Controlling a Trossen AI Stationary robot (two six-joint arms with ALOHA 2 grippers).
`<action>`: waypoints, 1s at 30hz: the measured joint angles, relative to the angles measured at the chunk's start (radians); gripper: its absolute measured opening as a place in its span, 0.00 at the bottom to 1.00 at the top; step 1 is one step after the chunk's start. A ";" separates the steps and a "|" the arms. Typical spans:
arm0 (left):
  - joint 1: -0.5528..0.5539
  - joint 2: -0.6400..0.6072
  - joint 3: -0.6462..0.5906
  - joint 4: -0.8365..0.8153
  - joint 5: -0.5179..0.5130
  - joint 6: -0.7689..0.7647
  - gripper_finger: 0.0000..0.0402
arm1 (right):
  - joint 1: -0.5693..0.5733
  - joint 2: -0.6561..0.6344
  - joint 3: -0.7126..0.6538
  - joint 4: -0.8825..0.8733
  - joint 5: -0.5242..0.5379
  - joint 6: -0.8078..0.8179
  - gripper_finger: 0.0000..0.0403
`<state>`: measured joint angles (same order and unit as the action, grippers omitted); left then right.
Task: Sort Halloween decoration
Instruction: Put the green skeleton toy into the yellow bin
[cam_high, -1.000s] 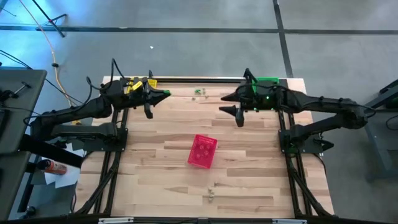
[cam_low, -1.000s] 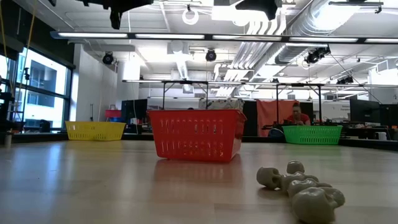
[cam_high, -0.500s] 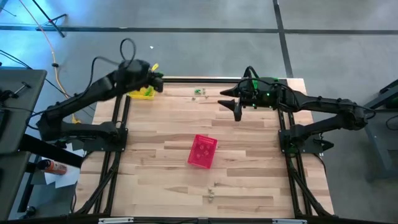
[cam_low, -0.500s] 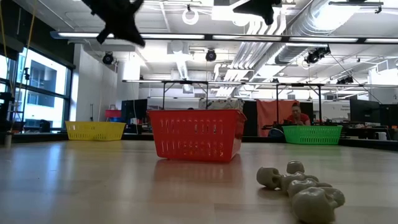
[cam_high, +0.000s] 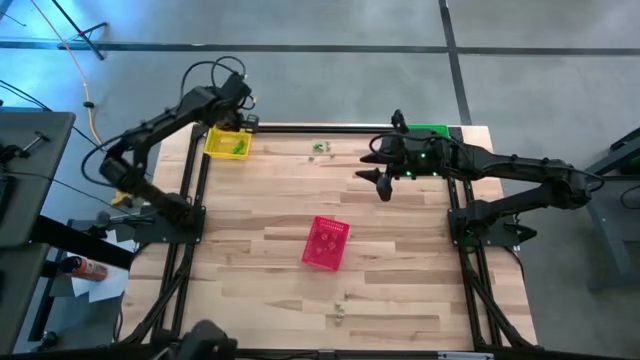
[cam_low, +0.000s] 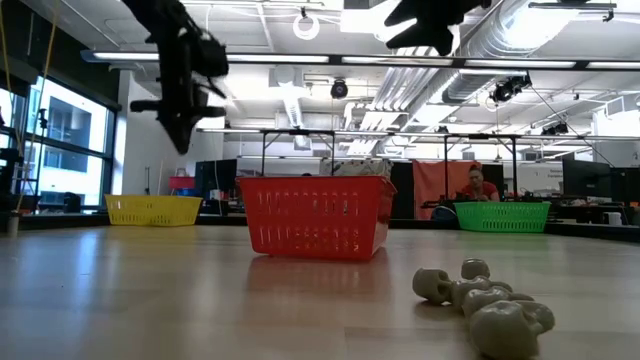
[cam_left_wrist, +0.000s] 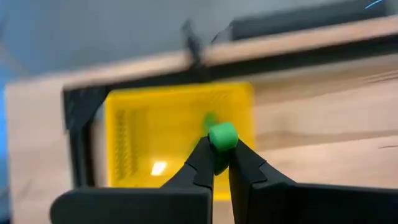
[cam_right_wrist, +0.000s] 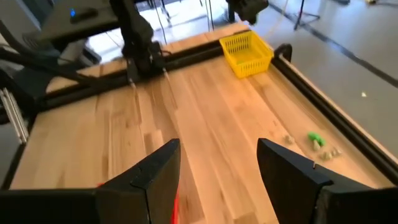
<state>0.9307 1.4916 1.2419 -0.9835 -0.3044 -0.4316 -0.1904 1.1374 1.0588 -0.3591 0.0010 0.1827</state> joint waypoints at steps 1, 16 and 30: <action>0.013 0.018 0.000 -0.018 0.000 -0.018 0.00 | 0.000 0.000 0.000 -0.008 0.003 -0.004 0.52; 0.104 0.253 0.001 0.010 0.023 -0.100 0.00 | -0.033 0.000 -0.001 -0.025 0.140 -0.040 0.52; 0.112 0.361 -0.053 0.051 -0.019 -0.274 0.00 | -0.203 0.000 -0.002 -0.049 0.133 -0.137 0.52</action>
<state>1.0424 1.8525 1.1885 -0.9325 -0.3236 -0.7051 -0.3938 1.1374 1.0573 -0.4076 0.1337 0.0456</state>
